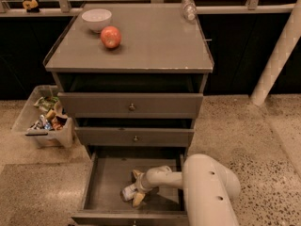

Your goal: Pick blue plastic bottle from bottom drawer and place on counter

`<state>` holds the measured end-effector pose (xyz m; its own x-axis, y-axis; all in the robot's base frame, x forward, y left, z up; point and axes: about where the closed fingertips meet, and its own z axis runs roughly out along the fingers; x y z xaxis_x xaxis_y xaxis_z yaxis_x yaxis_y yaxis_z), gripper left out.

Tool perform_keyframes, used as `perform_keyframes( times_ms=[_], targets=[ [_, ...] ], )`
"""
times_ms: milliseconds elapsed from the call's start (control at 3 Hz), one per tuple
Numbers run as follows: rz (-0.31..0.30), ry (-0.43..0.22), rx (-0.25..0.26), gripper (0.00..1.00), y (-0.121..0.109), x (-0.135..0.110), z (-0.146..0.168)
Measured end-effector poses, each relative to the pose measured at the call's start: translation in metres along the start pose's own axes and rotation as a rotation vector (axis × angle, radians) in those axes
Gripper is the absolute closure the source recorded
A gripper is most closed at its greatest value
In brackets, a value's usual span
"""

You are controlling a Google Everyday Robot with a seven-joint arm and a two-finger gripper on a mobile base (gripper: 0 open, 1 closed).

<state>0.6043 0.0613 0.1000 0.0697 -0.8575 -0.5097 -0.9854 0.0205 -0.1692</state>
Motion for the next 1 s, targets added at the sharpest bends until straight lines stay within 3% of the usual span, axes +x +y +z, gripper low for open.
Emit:
perform_keyframes(
  times_ms=[333, 1000],
  targets=[
    [0.000, 0.000, 0.000, 0.15, 0.0000, -0.0001, -0.0001],
    [0.000, 0.000, 0.000, 0.58, 0.0000, -0.0001, -0.0001]
  ],
)
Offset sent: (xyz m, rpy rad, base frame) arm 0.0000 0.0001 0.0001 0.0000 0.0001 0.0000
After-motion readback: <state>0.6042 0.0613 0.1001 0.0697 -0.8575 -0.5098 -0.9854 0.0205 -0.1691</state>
